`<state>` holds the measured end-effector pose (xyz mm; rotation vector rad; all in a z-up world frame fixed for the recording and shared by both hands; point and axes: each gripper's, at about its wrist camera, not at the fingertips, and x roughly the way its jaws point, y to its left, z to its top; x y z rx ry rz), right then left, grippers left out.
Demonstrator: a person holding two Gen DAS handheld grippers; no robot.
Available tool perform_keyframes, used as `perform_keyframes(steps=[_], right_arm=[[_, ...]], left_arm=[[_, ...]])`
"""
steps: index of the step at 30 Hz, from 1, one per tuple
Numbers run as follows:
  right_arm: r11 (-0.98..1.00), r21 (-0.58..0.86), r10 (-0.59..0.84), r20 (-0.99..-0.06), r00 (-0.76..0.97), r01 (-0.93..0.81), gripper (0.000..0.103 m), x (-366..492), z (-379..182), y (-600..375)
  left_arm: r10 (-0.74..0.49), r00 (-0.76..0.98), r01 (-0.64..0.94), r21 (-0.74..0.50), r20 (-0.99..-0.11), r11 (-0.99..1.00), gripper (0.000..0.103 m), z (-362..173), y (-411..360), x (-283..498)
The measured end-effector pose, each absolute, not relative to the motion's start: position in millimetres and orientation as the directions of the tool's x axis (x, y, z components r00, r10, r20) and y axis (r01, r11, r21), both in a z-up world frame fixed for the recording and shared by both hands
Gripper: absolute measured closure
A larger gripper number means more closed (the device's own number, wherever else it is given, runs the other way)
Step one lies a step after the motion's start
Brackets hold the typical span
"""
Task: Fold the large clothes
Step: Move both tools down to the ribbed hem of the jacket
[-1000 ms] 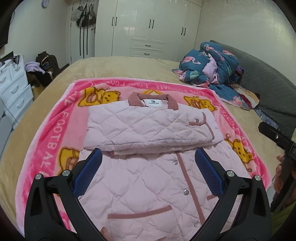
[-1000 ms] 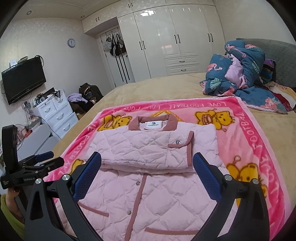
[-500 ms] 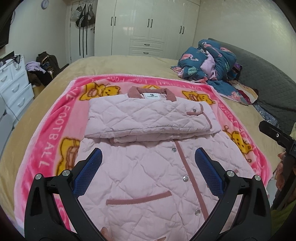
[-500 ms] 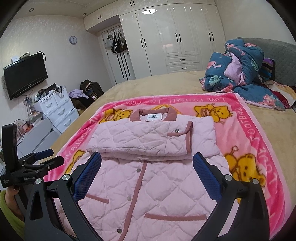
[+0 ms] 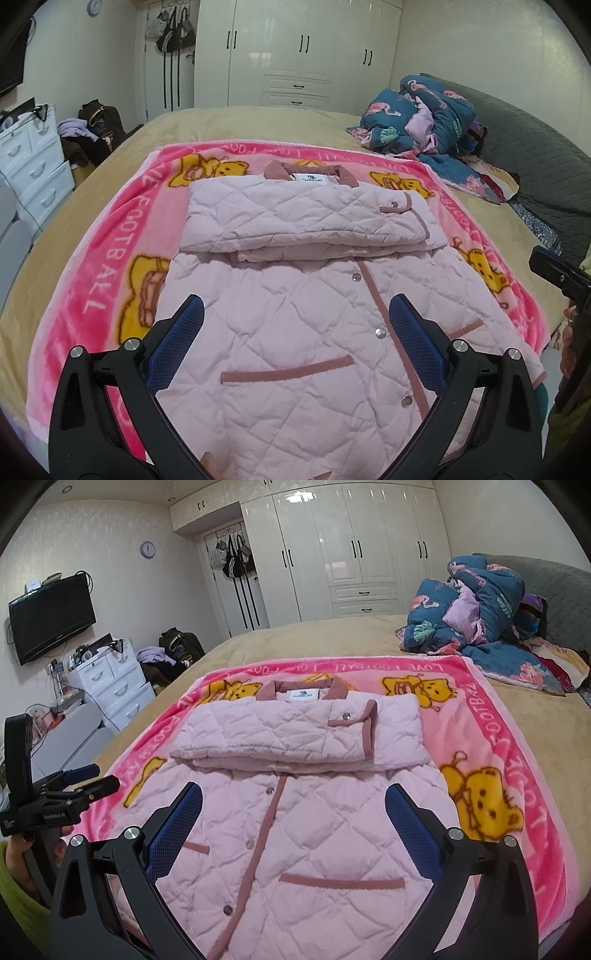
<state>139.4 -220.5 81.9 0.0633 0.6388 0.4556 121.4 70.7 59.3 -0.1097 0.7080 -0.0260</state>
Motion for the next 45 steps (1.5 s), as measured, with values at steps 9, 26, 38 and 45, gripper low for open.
perform_keyframes(steps=[9,26,38,45], right_arm=[[0.917,0.175,0.387,-0.615,0.687,-0.359,0.004,126,54,-243],[0.959,0.166,0.275,-0.734,0.621,-0.229,0.004,110,-7,-314],[0.965,0.189,0.260,-0.779,0.571,-0.182,0.004,98,-32,-344],[0.967,0.192,0.254,-0.806,0.535,-0.170,0.004,88,-40,-351]], left_arm=[[-0.028,0.722,-0.044,-0.086,-0.691,0.995,0.009,33,82,107],[0.041,0.611,-0.131,-0.050,-0.790,0.990,0.009,-20,134,65],[-0.021,0.513,-0.184,-0.134,-0.858,0.974,0.009,-56,172,29],[-0.078,0.482,-0.154,-0.172,-0.872,0.973,0.009,-67,167,22]])
